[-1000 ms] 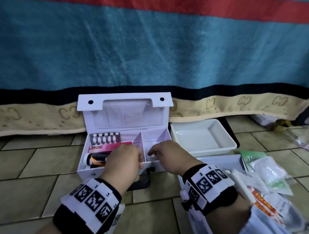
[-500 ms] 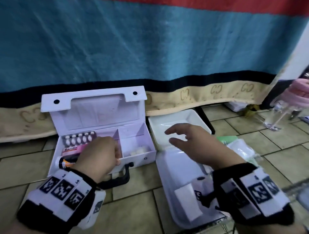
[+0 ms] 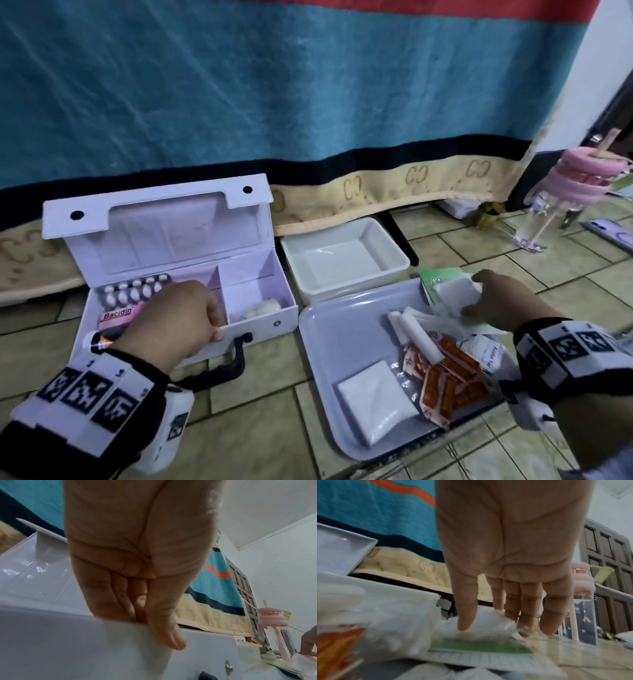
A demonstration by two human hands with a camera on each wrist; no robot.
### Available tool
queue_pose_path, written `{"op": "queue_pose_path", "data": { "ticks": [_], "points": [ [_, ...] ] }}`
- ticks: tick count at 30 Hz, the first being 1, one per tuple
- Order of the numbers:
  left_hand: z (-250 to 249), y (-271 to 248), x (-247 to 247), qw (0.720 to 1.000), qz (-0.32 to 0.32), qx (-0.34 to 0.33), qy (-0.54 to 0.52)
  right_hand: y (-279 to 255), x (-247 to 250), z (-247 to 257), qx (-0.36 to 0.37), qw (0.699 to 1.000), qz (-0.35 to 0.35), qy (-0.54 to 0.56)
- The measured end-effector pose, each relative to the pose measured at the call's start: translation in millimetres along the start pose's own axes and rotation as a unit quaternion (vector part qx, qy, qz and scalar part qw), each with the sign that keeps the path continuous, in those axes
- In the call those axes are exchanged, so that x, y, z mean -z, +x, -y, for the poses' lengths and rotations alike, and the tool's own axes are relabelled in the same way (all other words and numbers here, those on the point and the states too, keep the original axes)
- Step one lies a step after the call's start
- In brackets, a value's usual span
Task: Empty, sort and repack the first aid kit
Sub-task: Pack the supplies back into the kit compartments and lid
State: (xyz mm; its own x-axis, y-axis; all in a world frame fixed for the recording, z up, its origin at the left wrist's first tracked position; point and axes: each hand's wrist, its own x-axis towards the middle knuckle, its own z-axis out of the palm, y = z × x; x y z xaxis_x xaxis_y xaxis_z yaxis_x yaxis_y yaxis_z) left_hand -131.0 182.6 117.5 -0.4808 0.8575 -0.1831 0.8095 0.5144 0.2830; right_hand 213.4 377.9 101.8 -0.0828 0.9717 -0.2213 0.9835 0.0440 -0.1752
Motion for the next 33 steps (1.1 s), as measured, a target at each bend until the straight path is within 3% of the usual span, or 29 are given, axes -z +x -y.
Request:
{"op": "queue_pose_path", "data": {
  "ticks": [3,12,20,26,30,33],
  "points": [
    [0,0,0,1.0,-0.001,-0.001,-0.003,4,-1,-1,-0.013,0.998,-0.034,0.042],
    [0,-3,-2,1.0,-0.012,0.008,-0.002,-6,25,11,0.038,0.988,-0.122,0.084],
    [2,-2,-2,1.0,-0.01,0.018,-0.019,-38,63,70,0.153,0.953,-0.206,0.162],
    [2,-1,1,0.999,0.01,0.029,-0.039,-41,47,138,0.215,0.892,-0.074,0.391],
    [1,-3,2,0.999,0.004,0.023,-0.025,-40,26,179,0.205,0.862,-0.082,0.457],
    [2,-4,0,0.999,0.001,0.015,-0.031,-40,11,202,0.189,0.861,-0.057,0.468]
  ]
}}
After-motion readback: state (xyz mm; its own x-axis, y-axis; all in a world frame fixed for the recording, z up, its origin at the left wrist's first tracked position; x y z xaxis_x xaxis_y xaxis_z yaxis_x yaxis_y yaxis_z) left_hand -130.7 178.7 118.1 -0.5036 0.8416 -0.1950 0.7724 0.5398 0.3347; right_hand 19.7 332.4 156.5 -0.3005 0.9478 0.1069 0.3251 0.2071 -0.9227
